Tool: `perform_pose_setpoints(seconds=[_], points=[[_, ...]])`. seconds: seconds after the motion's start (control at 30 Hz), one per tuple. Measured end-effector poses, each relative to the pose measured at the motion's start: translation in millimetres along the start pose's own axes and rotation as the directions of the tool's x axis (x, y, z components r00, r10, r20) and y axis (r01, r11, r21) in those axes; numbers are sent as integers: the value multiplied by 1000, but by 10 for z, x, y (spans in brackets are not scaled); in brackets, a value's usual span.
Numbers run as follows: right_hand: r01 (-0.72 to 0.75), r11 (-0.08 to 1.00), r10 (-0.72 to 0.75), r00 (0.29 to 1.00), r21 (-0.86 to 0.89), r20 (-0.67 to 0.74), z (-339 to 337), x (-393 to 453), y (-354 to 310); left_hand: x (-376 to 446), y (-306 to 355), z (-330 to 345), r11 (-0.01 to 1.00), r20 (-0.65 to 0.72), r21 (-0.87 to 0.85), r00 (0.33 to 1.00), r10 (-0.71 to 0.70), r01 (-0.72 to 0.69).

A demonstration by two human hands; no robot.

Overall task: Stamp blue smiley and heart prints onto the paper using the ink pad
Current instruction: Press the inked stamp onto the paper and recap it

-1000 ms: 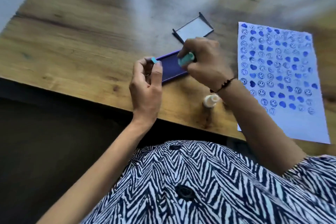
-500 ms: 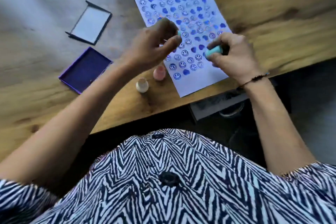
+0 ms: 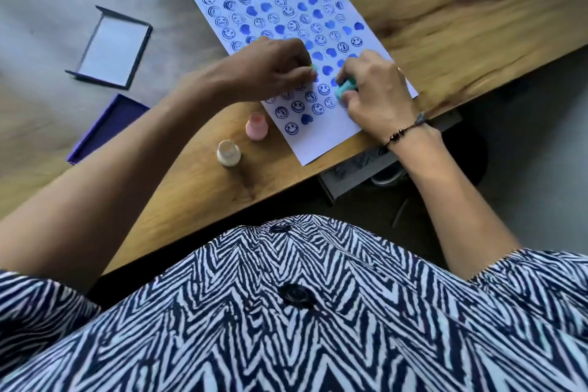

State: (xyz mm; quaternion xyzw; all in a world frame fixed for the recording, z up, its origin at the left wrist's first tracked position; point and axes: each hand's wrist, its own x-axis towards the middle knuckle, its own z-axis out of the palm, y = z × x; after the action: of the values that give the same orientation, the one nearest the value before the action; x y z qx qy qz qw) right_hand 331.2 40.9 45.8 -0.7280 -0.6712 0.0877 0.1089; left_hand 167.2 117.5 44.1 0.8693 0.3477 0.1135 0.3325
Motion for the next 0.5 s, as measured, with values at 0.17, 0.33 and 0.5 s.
perform_pose_setpoints(seconds=[0.17,0.33,0.5], points=[[-15,1000,15,1000,-25,2,2,27,-26,21,-35,-31,999,9,-43,1000,-3,3],[-21,995,23,1000,-100,21,37,53,-46,33,-49,-39,998,6,-65,1000,-13,13],[-47,986,46,999,-163,-9,72,81,-67,53,-72,-52,997,23,-76,1000,-12,14]])
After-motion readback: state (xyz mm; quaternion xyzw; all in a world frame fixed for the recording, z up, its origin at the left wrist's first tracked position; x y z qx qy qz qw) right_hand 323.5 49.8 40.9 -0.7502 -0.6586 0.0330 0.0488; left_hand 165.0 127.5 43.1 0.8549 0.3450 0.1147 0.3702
